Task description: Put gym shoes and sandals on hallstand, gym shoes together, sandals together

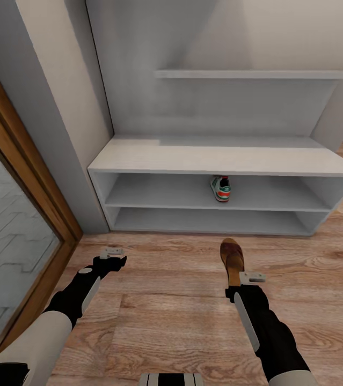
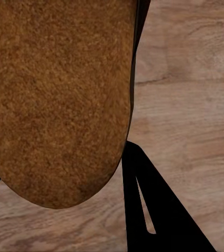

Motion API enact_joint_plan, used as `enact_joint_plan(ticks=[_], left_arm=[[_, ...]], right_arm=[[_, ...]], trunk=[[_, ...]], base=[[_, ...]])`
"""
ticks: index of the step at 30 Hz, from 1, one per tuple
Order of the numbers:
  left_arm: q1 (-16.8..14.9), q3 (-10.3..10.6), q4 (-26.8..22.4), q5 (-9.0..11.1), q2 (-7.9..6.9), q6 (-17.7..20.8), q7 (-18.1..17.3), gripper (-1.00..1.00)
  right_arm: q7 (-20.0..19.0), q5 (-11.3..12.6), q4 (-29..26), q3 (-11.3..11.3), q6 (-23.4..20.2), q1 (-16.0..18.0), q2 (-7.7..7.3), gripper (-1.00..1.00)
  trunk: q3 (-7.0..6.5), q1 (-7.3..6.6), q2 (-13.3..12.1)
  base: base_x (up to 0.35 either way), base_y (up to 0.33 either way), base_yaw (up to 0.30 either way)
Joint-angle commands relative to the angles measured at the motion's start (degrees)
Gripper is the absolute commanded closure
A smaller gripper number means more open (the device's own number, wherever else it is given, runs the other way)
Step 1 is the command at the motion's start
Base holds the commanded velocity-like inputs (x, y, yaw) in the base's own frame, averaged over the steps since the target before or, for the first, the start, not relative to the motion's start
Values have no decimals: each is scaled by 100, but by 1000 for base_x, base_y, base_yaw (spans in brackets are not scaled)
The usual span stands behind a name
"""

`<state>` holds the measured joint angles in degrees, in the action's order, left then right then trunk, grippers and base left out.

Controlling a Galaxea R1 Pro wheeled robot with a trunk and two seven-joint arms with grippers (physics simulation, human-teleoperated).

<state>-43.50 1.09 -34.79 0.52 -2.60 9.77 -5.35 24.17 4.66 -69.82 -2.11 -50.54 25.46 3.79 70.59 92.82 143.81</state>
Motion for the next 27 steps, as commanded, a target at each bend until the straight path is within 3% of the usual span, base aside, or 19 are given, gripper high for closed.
enact_joint_plan(ticks=[1,5,7,11,15,16,17,19,24,27], left_arm=[[-1,12,-11,4,-1,33,-10,-100],[-1,13,-11,5,4,33,-43,-100],[-1,9,-9,8,-1,29,-275,-100],[-1,-7,102,-10,-61,-13,-1252,-100],[-1,-6,403,-30,-449,-977,-2735,-100],[-1,-8,456,-31,-494,-1098,-2928,-100],[-1,-10,584,-33,-597,-1397,-3548,-100],[-1,-11,654,-33,-659,-1597,-4156,-100],[-1,-2,715,-47,-714,-1924,-5327,-100],[-1,14,718,-45,-707,-2003,-5666,-100]], right_arm=[[68,65,-5,-11,-17,3,-1,100],[70,69,-5,-13,-17,3,-1,100],[70,70,-10,-14,-17,3,-1,100],[71,70,-13,-16,-17,3,-1,100],[69,71,-14,-17,-17,3,-1,100],[67,71,-14,-17,-17,3,-1,100],[65,71,-14,-17,-17,3,-1,100],[63,71,-14,-17,-15,1,-1,100],[62,71,-14,-17,-9,2,-1,100],[62,71,-14,-16,-8,3,-1,100]], trunk=[[6,-1,2],[23,-1,2],[36,-1,2],[62,-1,2],[69,-1,2],[70,-1,2],[70,-1,2],[71,-1,2],[71,-1,2],[71,-1,2]], base=[[0,0,56],[0,0,121],[0,0,165],[0,0,172],[0,0,49],[0,0,16],[0,0,8],[0,0,5],[0,0,1],[0,0,0]])
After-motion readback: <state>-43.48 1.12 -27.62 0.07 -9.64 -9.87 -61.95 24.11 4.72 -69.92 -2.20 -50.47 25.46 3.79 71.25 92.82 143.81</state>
